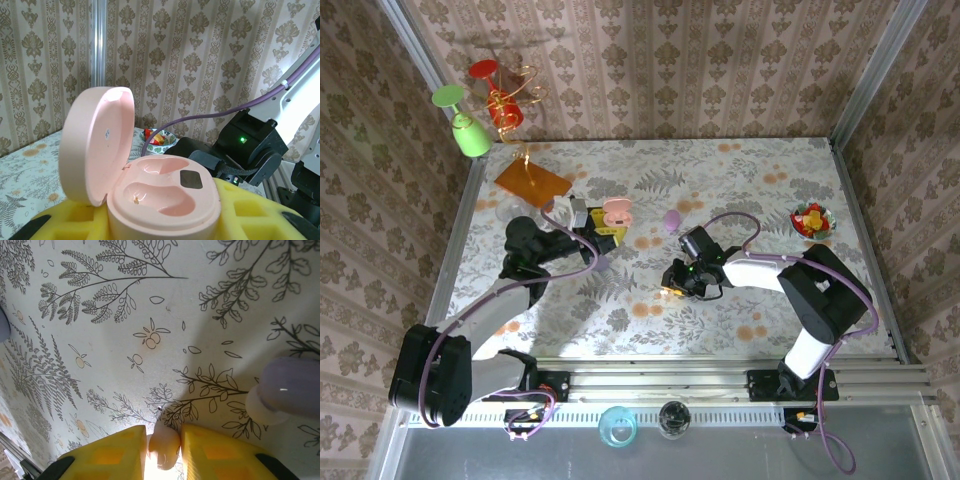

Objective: Insert wireless bluetooth earbuds into charging case

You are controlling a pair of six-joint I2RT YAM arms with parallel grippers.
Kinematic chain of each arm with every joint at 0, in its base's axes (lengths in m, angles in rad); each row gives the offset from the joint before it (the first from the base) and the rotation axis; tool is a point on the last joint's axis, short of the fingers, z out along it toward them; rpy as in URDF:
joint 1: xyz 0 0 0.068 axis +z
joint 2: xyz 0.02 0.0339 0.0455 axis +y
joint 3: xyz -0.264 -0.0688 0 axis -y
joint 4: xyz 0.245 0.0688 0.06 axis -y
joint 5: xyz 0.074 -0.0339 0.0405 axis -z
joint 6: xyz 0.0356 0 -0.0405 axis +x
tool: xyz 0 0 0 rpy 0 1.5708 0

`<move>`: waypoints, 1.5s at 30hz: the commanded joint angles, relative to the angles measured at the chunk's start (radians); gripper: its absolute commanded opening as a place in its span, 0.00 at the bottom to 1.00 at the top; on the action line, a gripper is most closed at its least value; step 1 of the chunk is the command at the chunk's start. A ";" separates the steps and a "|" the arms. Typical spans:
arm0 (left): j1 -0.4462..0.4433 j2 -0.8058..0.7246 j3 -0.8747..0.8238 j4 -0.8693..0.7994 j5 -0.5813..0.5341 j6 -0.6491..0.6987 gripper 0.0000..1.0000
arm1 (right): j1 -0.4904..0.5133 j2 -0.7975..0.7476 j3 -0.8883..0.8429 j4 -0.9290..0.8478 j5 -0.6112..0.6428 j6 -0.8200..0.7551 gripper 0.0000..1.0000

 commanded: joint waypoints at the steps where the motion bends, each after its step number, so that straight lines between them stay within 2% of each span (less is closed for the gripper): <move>1: 0.001 -0.004 -0.001 0.033 0.018 -0.007 0.27 | 0.011 0.005 0.013 -0.044 -0.004 -0.004 0.24; 5: 0.002 -0.006 -0.001 0.028 0.020 -0.003 0.28 | 0.011 0.014 0.017 -0.051 0.000 -0.009 0.19; 10: 0.000 -0.007 0.001 -0.006 0.007 0.032 0.27 | 0.012 -0.021 0.027 -0.074 0.030 -0.032 0.20; 12: -0.008 -0.012 0.005 -0.062 -0.021 0.079 0.27 | 0.011 -0.054 0.038 -0.105 0.059 -0.070 0.20; 16: -0.051 -0.023 0.026 -0.264 -0.092 0.256 0.27 | 0.010 -0.149 0.061 -0.188 0.133 -0.187 0.21; 18: -0.065 -0.010 0.030 -0.298 -0.106 0.298 0.27 | 0.008 -0.200 0.077 -0.232 0.168 -0.251 0.21; 22: -0.066 0.039 0.031 -0.274 -0.099 0.294 0.26 | 0.007 -0.290 0.118 -0.301 0.213 -0.403 0.21; 27: -0.108 0.100 0.028 -0.222 -0.058 0.306 0.27 | 0.008 -0.387 0.211 -0.423 0.262 -0.576 0.21; 34: -0.130 0.173 0.032 -0.162 -0.019 0.321 0.27 | 0.022 -0.398 0.369 -0.571 0.257 -0.639 0.21; 45: -0.166 0.203 0.071 -0.235 0.019 0.374 0.27 | 0.105 -0.340 0.484 -0.592 0.270 -0.691 0.20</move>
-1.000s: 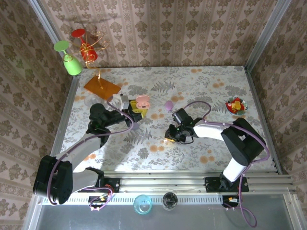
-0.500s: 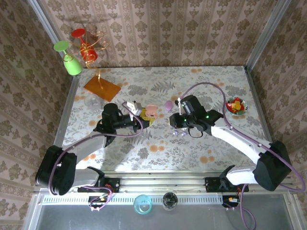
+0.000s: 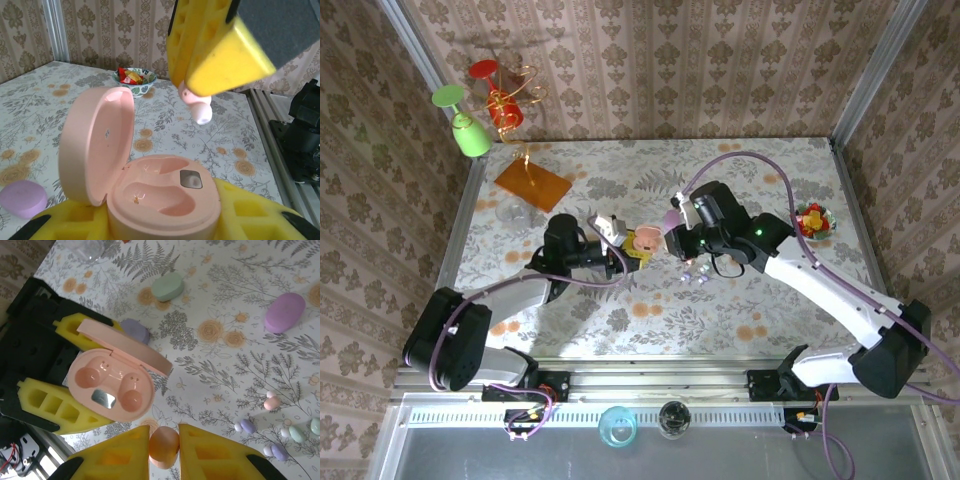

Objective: Insert wireless bluetooth earbuds into charging case

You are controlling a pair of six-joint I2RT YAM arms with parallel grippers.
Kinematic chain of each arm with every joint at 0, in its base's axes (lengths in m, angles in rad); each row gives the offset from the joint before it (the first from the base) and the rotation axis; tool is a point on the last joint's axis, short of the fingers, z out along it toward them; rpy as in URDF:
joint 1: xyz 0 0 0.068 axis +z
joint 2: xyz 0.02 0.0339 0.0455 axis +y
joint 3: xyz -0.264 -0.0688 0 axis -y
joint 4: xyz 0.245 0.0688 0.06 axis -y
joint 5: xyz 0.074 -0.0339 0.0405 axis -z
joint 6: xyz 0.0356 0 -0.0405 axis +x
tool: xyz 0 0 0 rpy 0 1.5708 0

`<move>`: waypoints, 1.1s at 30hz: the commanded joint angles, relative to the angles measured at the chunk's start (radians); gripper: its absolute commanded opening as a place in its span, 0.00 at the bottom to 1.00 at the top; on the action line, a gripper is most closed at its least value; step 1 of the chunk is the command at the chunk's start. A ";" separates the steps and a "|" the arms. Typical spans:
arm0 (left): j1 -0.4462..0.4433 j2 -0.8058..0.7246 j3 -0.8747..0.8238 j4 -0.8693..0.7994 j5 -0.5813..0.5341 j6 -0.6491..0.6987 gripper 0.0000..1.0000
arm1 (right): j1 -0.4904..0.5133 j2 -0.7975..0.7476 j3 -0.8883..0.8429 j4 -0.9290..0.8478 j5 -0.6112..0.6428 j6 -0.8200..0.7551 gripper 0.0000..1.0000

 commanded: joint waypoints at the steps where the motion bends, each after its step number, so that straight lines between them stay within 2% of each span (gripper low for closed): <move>1: -0.009 0.005 0.032 -0.013 0.047 0.039 0.27 | 0.024 0.029 0.040 -0.036 0.030 -0.037 0.21; 14: -0.026 -0.010 0.042 -0.057 0.077 0.058 0.27 | 0.051 0.053 0.057 0.004 0.043 -0.051 0.20; 33: -0.028 -0.039 0.053 -0.056 0.051 0.020 0.27 | 0.064 0.122 0.048 -0.008 0.004 -0.076 0.20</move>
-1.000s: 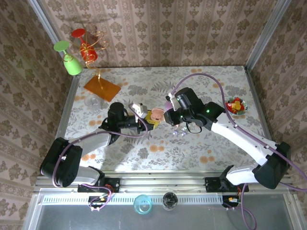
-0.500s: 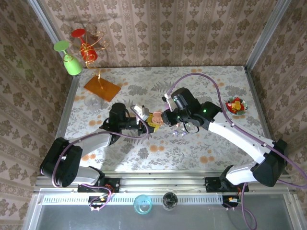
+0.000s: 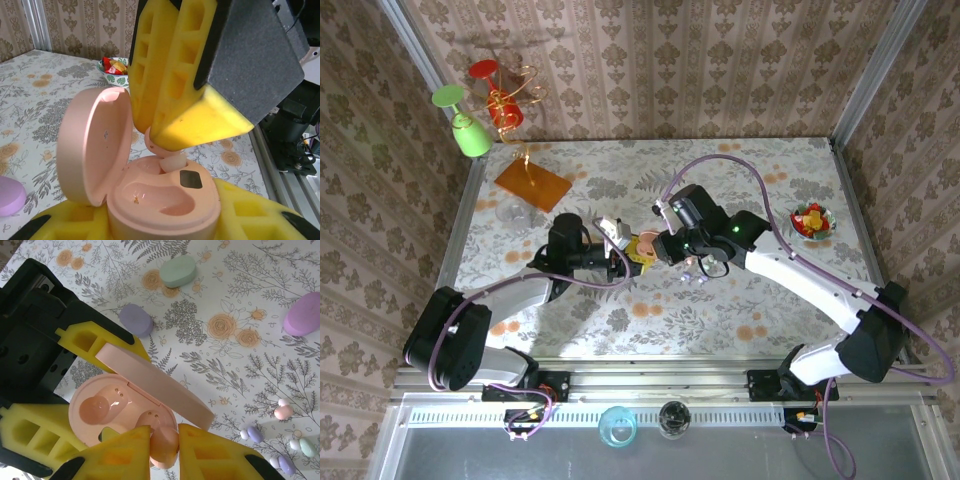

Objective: Insert wireless bluetooth earbuds into charging case

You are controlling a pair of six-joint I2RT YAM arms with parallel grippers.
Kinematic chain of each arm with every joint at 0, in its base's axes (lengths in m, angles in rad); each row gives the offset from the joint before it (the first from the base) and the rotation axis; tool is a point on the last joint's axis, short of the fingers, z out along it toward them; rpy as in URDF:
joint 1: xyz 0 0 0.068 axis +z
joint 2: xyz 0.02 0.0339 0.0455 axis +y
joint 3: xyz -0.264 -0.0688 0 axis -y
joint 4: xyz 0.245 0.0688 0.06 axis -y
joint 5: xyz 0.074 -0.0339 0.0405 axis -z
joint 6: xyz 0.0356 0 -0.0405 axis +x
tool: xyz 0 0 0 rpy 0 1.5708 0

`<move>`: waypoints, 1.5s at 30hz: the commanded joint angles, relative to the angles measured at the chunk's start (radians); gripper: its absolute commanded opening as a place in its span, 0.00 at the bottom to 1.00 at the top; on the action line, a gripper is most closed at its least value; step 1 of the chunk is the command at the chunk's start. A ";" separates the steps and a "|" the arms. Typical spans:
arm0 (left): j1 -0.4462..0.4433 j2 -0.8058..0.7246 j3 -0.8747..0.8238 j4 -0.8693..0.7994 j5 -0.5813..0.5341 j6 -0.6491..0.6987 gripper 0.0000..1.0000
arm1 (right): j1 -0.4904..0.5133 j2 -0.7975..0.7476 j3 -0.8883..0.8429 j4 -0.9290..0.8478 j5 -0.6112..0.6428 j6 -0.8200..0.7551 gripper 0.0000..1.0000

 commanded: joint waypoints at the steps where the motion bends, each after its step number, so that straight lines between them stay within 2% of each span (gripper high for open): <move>1: -0.009 -0.040 0.036 0.031 0.025 -0.012 0.27 | 0.013 0.020 0.008 -0.010 -0.022 -0.026 0.21; 5: -0.010 -0.043 0.033 0.031 0.017 -0.015 0.26 | 0.015 0.019 0.008 0.000 -0.047 -0.026 0.27; 7: -0.010 -0.043 0.033 0.031 0.017 -0.017 0.26 | 0.016 0.016 0.008 0.004 -0.052 -0.022 0.34; 14: -0.009 -0.045 0.021 0.039 0.008 -0.011 0.26 | 0.014 -0.029 -0.016 0.025 -0.022 0.007 0.47; 18: 0.005 -0.043 0.006 0.055 -0.002 -0.016 0.26 | 0.003 -0.141 -0.107 0.129 -0.023 0.047 0.51; 24: 0.060 -0.049 -0.041 0.141 0.001 -0.061 0.26 | -0.080 -0.281 -0.325 0.339 -0.026 0.175 0.52; 28: 0.093 -0.062 -0.065 0.185 0.011 -0.093 0.26 | -0.218 -0.307 -0.474 0.461 -0.043 0.341 0.52; 31: 0.098 -0.078 -0.062 0.167 0.010 -0.086 0.26 | -0.302 -0.254 -0.504 0.465 -0.076 0.366 0.52; 34: 0.097 -0.090 -0.060 0.157 0.010 -0.084 0.26 | -0.335 -0.144 -0.451 0.404 -0.082 0.331 0.52; 40: 0.093 -0.109 -0.058 0.134 0.005 -0.078 0.27 | -0.346 0.128 -0.277 0.255 -0.069 0.283 0.44; 45: 0.090 -0.123 -0.060 0.107 -0.005 -0.067 0.26 | -0.344 0.283 -0.204 0.224 -0.116 0.283 0.46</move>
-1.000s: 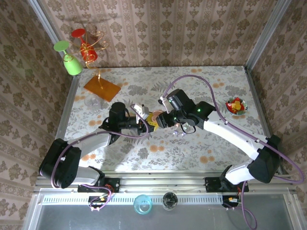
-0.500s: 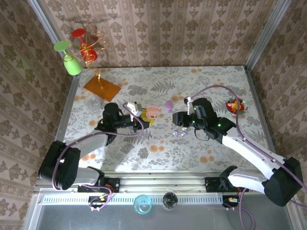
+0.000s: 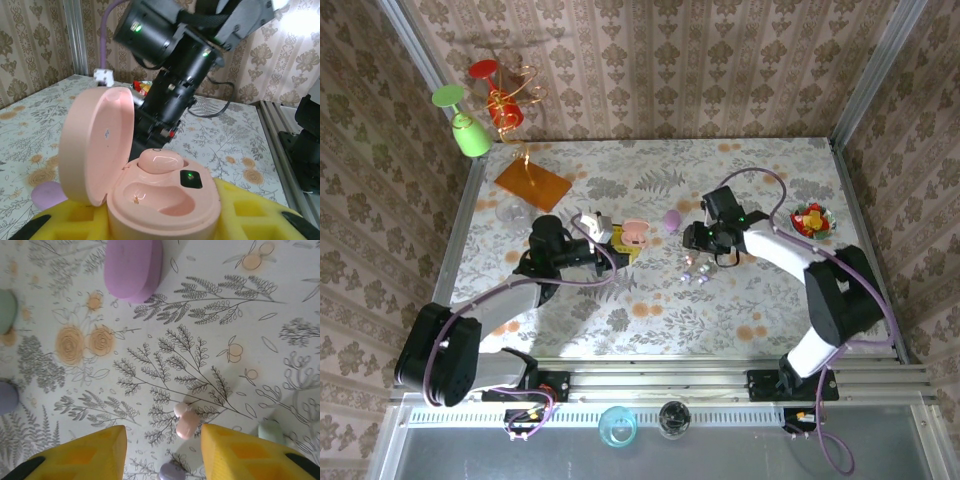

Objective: Insert wireless bluetooth earbuds into charging case

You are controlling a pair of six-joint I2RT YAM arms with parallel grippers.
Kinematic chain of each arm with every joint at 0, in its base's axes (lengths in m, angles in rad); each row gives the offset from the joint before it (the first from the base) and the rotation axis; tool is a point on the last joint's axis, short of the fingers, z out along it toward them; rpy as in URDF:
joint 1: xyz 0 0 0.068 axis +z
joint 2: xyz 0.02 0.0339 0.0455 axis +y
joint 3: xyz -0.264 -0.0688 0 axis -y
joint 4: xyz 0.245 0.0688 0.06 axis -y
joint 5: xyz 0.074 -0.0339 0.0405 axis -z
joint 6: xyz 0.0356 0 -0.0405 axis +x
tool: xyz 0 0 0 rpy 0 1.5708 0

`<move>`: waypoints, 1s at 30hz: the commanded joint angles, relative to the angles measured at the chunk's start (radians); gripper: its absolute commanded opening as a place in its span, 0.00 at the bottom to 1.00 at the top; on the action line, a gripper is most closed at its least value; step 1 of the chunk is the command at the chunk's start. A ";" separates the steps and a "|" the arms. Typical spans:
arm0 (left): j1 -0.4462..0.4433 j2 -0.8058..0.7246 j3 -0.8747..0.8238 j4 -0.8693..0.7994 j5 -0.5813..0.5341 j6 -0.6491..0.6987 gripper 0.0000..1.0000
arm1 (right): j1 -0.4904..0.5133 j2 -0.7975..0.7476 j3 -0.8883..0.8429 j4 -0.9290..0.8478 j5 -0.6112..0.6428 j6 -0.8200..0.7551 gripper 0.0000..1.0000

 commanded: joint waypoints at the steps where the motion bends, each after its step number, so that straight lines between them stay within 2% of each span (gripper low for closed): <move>1: -0.003 -0.028 0.001 -0.008 0.006 0.005 0.26 | 0.001 0.069 0.039 -0.064 -0.043 -0.011 0.46; 9: -0.003 -0.025 0.010 -0.026 0.008 0.016 0.26 | 0.011 0.145 0.040 -0.048 -0.080 -0.005 0.47; 21: -0.003 -0.023 0.011 -0.026 0.009 0.012 0.26 | 0.087 0.155 0.040 -0.038 -0.123 0.046 0.47; 30: 0.007 -0.022 0.007 -0.024 -0.028 -0.005 0.27 | 0.102 0.169 0.071 -0.027 -0.160 0.041 0.47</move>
